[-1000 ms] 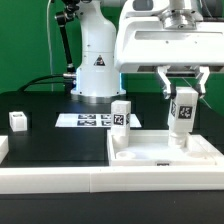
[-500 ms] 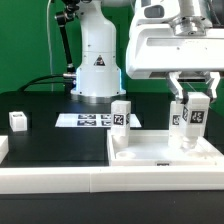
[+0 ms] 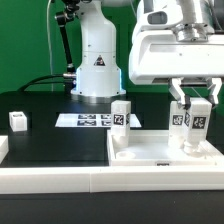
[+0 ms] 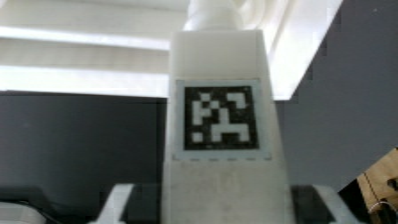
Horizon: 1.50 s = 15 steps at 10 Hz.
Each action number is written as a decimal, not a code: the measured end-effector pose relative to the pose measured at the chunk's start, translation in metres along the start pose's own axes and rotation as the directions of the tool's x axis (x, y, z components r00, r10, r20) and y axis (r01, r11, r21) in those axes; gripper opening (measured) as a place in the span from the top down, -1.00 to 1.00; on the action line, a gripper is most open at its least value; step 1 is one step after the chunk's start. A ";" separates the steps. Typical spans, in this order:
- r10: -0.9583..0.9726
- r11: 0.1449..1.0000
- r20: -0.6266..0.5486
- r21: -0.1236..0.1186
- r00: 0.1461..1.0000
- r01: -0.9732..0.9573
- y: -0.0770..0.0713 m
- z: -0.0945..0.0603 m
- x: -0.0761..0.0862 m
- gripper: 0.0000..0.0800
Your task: Assemble square table
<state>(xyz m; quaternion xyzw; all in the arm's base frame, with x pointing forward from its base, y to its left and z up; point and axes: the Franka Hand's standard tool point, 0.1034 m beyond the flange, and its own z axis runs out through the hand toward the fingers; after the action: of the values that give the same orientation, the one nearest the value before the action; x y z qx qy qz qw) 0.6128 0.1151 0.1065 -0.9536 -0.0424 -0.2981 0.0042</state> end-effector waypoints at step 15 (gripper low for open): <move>-0.035 0.999 -0.004 -0.001 0.999 0.035 -0.010 0.015 -0.016 -0.29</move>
Offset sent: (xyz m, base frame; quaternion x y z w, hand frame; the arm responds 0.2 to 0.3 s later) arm 0.0027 0.0027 -0.0055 -0.0029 0.0063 -0.0029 1.0000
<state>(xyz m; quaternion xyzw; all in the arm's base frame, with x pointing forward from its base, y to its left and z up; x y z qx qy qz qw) 0.6070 0.1239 0.0848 -0.9521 -0.0590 -0.3001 -0.0014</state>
